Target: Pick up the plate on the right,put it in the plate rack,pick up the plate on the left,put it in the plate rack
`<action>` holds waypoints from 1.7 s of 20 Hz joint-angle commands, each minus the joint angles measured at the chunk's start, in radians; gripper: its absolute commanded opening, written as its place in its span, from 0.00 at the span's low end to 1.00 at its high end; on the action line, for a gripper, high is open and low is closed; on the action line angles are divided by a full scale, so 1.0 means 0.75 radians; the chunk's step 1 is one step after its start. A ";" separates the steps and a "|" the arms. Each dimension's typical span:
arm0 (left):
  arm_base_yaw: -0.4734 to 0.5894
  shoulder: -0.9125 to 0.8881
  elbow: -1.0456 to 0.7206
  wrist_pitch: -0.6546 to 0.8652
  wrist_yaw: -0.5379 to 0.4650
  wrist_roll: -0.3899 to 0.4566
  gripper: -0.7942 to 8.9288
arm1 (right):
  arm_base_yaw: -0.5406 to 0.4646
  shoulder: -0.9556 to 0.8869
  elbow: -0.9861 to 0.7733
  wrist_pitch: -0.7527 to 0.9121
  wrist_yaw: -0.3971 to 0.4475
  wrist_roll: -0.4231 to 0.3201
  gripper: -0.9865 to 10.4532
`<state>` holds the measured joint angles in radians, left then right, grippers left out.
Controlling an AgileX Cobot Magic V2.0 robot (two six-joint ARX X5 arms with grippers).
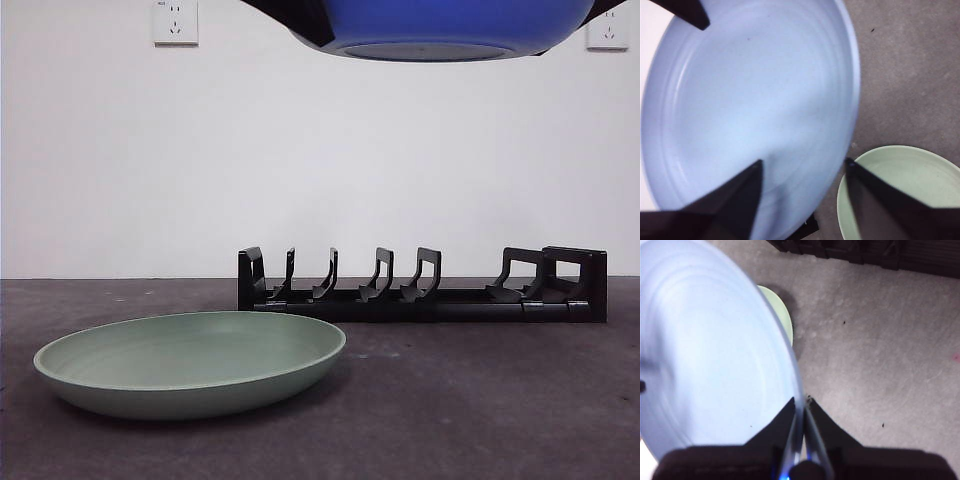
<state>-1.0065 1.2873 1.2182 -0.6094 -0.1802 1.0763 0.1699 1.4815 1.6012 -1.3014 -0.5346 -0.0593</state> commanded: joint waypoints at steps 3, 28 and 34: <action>-0.011 0.006 0.002 -0.008 0.006 -0.005 0.07 | 0.001 0.001 0.006 0.014 -0.011 0.010 0.07; 0.235 0.007 0.002 0.262 0.485 -0.674 0.07 | -0.002 -0.087 0.478 0.124 0.251 0.055 0.41; 0.502 0.093 0.002 0.665 0.767 -1.133 0.07 | 0.002 -0.165 0.477 -0.049 0.398 0.003 0.41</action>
<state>-0.6300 1.3476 1.2186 -0.1211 0.3851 0.3126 0.1699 1.3556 1.9617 -1.3453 -0.2356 -0.0422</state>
